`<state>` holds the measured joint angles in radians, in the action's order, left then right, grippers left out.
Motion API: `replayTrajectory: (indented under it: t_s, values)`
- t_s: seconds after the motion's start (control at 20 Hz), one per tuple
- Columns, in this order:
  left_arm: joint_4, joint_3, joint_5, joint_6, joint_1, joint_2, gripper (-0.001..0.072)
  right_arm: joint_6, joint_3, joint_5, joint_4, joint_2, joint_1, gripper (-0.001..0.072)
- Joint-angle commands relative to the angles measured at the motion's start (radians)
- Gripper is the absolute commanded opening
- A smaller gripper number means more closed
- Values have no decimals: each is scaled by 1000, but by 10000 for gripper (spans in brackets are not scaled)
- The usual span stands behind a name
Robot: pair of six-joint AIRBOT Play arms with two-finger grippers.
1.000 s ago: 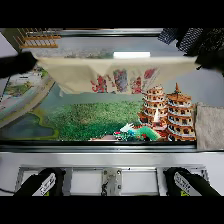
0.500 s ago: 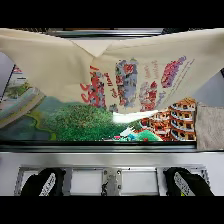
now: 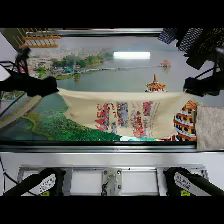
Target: Fold the clothes and pants, and hang the long-sleeved shirts on hangers.
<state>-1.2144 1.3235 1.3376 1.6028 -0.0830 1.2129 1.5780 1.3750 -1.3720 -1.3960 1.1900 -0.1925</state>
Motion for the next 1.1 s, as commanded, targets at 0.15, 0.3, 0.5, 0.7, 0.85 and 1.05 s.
replayTrajectory:
  t_s: [0.15, 0.3, 0.5, 0.7, 0.85, 1.05]
  values:
    - [9, 113, -31, -10, 2, 3, 6, -11, -2, 212, 4, -86, 0, 7]
    - [10, 320, -89, -10, 2, -128, 6, -11, 87, 384, 4, -222, 0, 8]
    - [9, 498, -158, -10, 2, -327, 6, -11, 122, 604, 3, -441, 0, 8]
    - [10, 557, -173, -9, 2, -500, 6, -90, 122, 609, 0, -603, 0, 7]
    - [10, 498, -233, 15, 2, -626, 6, -90, 122, 547, -23, -668, -1, 7]
    - [11, 369, -397, 77, 2, -752, 6, -90, 122, 491, -31, -693, -1, 7]
